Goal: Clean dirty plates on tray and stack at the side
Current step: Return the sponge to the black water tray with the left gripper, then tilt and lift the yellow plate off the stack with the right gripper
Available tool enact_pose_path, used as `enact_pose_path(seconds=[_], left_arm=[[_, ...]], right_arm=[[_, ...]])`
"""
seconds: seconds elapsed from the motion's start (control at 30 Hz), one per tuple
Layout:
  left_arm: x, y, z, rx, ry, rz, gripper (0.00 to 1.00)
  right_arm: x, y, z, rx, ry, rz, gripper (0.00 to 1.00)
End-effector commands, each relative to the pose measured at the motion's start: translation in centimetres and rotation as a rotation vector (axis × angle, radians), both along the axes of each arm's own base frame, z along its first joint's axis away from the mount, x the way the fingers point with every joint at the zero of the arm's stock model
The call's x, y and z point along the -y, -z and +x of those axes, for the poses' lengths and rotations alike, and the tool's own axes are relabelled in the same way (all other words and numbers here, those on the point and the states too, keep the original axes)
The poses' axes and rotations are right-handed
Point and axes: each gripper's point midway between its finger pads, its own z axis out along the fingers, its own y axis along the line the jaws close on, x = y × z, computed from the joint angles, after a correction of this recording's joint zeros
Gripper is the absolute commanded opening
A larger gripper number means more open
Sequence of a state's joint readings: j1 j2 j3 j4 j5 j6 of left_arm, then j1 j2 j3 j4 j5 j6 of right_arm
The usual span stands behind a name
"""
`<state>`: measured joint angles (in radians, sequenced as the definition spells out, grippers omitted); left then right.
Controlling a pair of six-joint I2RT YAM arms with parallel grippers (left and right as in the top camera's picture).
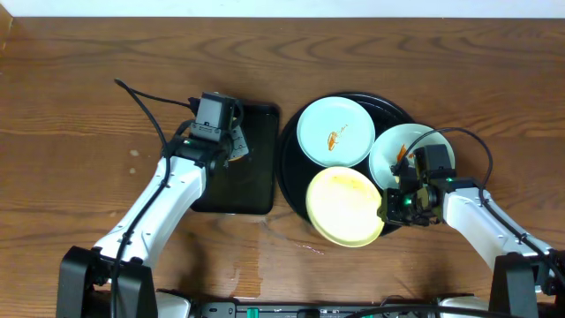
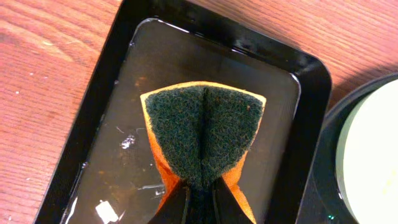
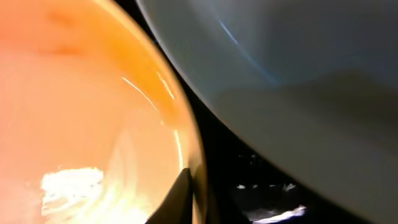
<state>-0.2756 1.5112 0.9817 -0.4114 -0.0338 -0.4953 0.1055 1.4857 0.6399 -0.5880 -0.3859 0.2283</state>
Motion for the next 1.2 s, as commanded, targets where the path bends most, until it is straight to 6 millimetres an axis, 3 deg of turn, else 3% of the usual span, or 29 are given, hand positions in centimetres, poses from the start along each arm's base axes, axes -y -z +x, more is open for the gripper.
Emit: enact_pose_path(seconds=[0.0, 0.3, 0.53, 0.7, 0.9, 1.17], left_arm=[[-0.4, 0.4, -0.3, -0.008, 0.004, 0.025, 0.08], [-0.5, 0.5, -0.5, -0.019, 0.004, 0.028, 0.08], [-0.5, 0.5, -0.5, -0.019, 0.004, 0.028, 0.09], [-0.5, 0.5, -0.5, -0.019, 0.004, 0.028, 0.09], [-0.5, 0.5, -0.5, -0.019, 0.004, 0.028, 0.09], [-0.5, 0.5, -0.5, -0.019, 0.004, 0.028, 0.09]], right_arm=[[0.1, 0.5, -0.3, -0.005, -0.009, -0.015, 0.01], [-0.2, -0.6, 2.6, 0.127, -0.037, -0.008, 0.01], [-0.5, -4.6, 6.5, 0.340, -0.112, -0.019, 0.01], [0.8, -6.6, 8.3, 0.454, -0.135, -0.122, 0.01], [0.7, -9.3, 9.4, 0.572, -0.171, -0.133, 0.01], [0.9, -9.1, 8.9, 0.553, -0.169, -0.137, 0.01]])
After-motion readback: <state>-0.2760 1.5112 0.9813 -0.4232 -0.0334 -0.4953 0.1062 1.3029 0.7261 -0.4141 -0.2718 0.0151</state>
